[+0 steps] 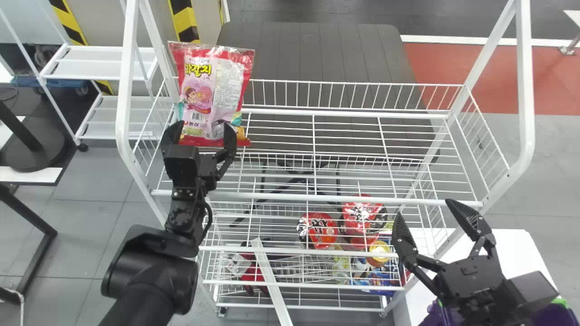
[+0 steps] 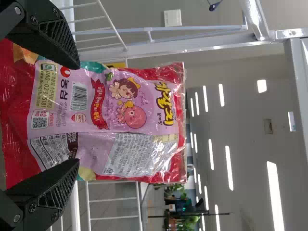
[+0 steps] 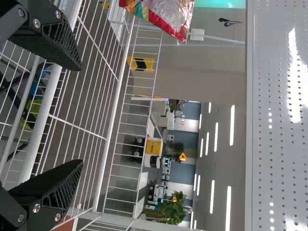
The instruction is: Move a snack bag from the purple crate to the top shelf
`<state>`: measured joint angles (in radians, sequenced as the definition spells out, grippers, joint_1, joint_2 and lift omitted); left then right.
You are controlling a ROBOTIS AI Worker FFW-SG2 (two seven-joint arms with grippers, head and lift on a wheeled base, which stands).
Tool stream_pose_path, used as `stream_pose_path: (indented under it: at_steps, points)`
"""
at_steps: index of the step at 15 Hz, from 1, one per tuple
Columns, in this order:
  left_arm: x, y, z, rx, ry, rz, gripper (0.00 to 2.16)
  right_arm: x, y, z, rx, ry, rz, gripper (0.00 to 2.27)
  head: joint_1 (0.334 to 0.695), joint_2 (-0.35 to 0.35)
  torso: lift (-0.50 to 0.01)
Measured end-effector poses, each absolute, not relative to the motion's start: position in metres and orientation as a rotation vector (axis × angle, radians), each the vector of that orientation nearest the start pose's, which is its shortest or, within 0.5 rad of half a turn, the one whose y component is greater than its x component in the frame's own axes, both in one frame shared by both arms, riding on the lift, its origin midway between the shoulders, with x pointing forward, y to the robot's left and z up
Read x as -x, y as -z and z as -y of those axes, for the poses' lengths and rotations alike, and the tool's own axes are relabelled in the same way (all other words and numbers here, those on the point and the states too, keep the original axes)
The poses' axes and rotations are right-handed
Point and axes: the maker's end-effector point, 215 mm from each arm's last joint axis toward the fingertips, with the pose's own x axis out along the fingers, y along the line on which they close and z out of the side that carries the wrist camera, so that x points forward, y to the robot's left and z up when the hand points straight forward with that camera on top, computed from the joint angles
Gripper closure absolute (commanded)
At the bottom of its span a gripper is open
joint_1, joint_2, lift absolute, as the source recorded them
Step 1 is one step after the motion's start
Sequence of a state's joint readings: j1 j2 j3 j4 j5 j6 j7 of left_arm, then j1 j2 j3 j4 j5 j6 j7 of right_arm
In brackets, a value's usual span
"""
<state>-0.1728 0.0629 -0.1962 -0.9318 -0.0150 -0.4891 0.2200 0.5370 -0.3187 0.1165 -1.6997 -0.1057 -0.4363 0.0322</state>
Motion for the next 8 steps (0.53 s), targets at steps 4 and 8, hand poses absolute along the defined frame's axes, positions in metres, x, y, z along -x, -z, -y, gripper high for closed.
stream_pose_path:
  at_steps: [4, 8]
  points:
    - [-0.571, 0.418, -0.189, -0.07, -0.003, 0.057, 0.13, -0.393, 0.417, 0.218, 0.116, -0.255, -0.007, 0.15, 0.695, -0.032, 0.0]
    - [-0.529, 0.393, -0.172, -0.028, 0.037, 0.045, 0.13, -0.395, 0.41, 0.213, 0.116, -0.261, -0.002, 0.15, 0.695, -0.05, 0.0]
